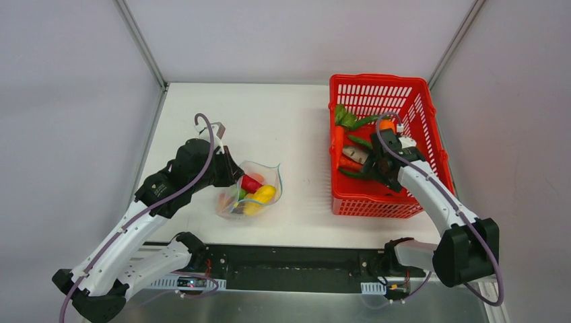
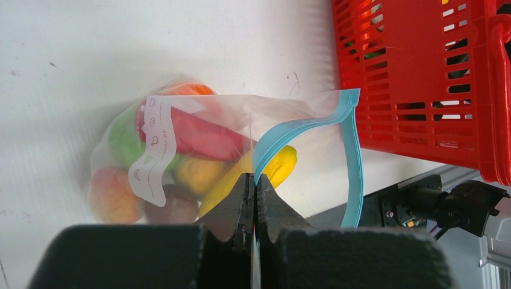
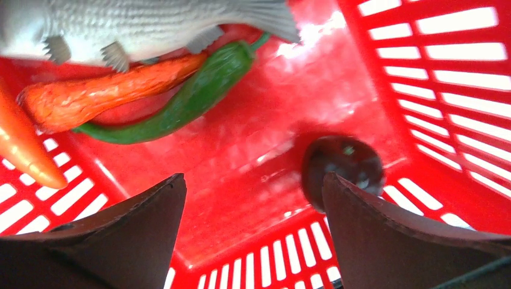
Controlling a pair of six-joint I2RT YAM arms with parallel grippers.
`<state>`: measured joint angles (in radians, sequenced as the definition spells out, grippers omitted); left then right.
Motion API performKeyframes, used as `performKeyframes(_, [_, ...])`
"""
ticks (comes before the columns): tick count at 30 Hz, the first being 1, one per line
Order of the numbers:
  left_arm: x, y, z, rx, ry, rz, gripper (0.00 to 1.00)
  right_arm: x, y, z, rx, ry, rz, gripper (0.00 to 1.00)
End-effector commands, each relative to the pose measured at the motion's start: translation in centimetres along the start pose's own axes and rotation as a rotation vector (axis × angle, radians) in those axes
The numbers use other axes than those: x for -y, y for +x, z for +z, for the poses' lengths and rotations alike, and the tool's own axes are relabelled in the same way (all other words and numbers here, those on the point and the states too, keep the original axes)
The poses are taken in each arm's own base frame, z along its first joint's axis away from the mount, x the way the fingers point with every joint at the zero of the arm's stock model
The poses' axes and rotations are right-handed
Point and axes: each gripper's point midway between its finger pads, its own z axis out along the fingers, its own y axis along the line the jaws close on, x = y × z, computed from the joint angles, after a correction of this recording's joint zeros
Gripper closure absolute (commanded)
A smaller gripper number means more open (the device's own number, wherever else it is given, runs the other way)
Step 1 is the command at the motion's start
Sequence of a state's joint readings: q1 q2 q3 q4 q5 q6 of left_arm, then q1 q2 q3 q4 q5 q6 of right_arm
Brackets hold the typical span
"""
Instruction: Place the food in the zip-top bag and seal the zipper
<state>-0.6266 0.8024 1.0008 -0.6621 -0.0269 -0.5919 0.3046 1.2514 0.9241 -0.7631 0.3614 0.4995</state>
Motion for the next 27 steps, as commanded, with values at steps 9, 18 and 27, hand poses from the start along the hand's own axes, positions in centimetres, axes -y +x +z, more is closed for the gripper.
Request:
performKeyframes(9, [0.2,-0.8,-0.5,0.037,0.011,-0.009,1.0,4.9,1.2,0.2,-0.079,0.241,0.037,0.08])
performKeyframes(18, [0.2,-0.8,-0.4,0.037,0.012,-0.008,1.0,6.3,3.8,1.8,-0.14,0.306,0.04,0.06])
performKeyframes(27, [0.1,-0.8,-0.4,0.038,0.009,-0.01,1.0,5.4,4.3,2.7,-0.158,0.261,0.039,0.24])
